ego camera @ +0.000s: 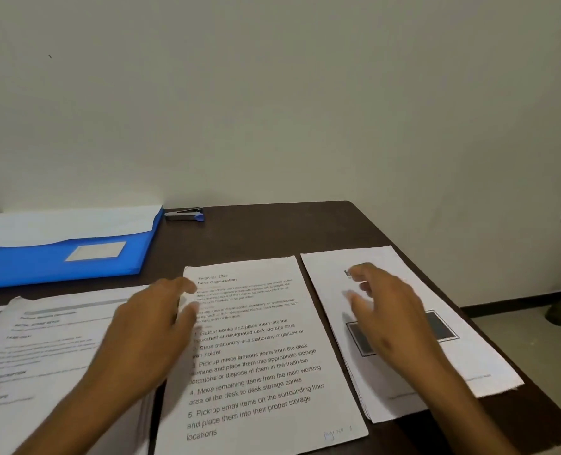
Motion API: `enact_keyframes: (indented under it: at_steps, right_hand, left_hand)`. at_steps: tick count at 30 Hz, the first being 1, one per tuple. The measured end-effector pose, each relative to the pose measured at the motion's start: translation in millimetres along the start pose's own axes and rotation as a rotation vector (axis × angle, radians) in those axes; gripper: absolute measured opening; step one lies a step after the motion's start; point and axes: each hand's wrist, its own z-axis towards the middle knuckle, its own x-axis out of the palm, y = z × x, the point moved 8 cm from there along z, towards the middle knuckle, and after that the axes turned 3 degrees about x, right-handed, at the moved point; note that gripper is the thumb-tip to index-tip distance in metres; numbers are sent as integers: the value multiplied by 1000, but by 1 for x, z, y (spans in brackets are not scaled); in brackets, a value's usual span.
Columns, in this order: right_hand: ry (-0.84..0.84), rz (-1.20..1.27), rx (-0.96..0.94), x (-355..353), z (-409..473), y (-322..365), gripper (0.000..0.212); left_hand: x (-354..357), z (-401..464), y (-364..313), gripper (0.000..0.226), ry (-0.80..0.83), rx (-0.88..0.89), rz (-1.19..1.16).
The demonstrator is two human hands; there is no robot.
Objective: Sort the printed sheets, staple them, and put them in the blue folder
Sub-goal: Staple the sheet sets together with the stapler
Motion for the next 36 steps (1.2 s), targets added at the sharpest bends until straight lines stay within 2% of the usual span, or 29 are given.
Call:
enact_keyframes:
  at_steps: [3, 6, 9, 14, 18, 30, 36]
  right_hand:
    - [90, 32, -46, 26, -13, 29, 34]
    - [145, -14, -81, 46, -21, 40, 35]
    - [144, -65, -93, 53, -24, 41, 39]
    - [151, -106, -95, 57, -25, 42, 44]
    - [138, -126, -112, 56, -23, 42, 35]
    - [140, -189, -134, 59, -24, 42, 33]
    - [92, -204, -165, 48, -12, 74, 44]
  left_hand:
    - [-8, -8, 22, 28, 15, -104, 12]
    - [-10, -19, 31, 23, 16, -102, -8]
    - [-7, -23, 37, 16, -5, -68, -35]
    - [-3, -26, 34, 17, -31, -28, -53]
    - [-1, -28, 26, 12, -39, 11, -31]
    - [4, -31, 22, 19, -20, 12, -15]
    - [-20, -5, 30, 11, -37, 37, -28]
